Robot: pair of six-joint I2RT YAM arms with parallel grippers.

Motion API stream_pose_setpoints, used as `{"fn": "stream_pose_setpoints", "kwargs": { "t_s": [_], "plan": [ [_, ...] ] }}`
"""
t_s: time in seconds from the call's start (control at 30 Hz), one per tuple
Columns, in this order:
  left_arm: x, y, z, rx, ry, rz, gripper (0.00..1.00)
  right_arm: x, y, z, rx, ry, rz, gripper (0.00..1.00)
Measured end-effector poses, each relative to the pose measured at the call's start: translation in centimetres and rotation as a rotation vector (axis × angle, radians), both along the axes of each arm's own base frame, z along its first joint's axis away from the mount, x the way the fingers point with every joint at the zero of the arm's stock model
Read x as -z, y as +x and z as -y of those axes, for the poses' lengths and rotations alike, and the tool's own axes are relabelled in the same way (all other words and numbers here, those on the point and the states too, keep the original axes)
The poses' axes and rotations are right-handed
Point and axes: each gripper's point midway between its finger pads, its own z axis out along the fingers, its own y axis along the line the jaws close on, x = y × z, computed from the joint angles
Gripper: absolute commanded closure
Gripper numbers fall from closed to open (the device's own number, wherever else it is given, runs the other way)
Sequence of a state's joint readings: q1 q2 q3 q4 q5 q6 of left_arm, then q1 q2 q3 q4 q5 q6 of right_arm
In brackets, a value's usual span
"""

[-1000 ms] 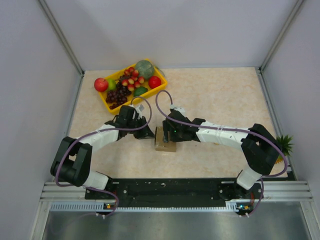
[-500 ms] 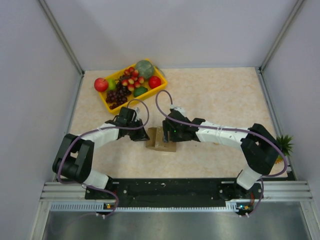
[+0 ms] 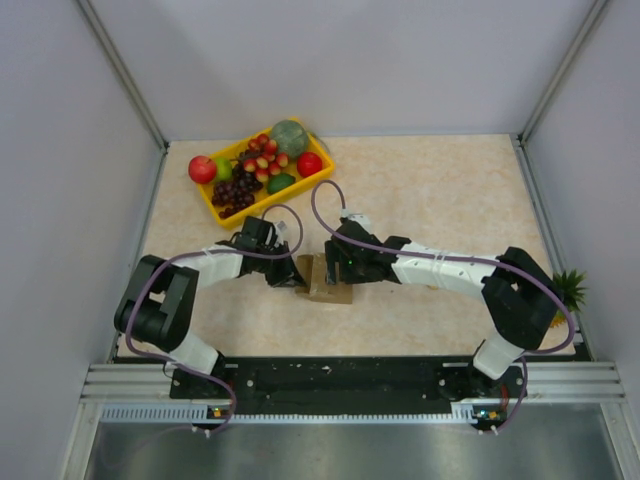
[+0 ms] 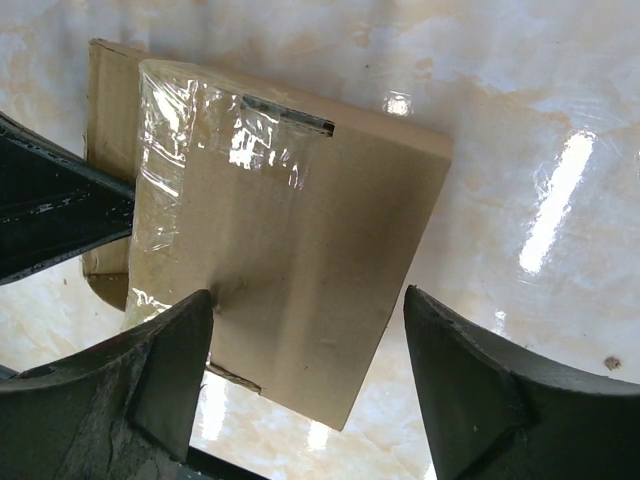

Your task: Unpack the express box

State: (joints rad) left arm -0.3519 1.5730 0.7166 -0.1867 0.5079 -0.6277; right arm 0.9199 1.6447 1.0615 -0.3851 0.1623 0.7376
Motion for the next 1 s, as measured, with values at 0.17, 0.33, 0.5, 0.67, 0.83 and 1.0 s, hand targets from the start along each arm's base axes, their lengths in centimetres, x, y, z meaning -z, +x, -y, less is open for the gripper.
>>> {"fn": "stream_pose_setpoints", "kwargs": {
  "t_s": [0.17, 0.33, 0.5, 0.67, 0.83, 1.0],
  "plan": [
    [-0.7, 0.1, -0.1, 0.008, 0.007, 0.004, 1.0, -0.2, 0.0, 0.3, 0.005, -0.009, 0.004, 0.2],
    [-3.8, 0.7, -0.6, 0.018, 0.038, 0.052, 1.0, -1.7, -0.2, 1.5, 0.021, -0.028, 0.025, 0.14],
    [-7.6, 1.5, -0.3, 0.017, 0.013, 0.127, 1.0, -4.6, -0.1, 2.5, 0.042, -0.029, 0.063, 0.13],
    [-8.3, 1.4, -0.4, 0.017, 0.013, 0.132, 1.0, -8.3, 0.4, 1.7, 0.037, 0.038, 0.113, 0.13],
    [-8.5, 1.0, -0.7, 0.021, 0.031, 0.12, 1.0, -8.8, 0.4, 1.2, 0.02, 0.056, 0.116, 0.16],
    [-9.8, 0.9, -0.7, 0.037, 0.028, 0.142, 1.0, -6.6, 0.5, 0.9, 0.013, 0.019, 0.075, 0.23]
  ]
}}
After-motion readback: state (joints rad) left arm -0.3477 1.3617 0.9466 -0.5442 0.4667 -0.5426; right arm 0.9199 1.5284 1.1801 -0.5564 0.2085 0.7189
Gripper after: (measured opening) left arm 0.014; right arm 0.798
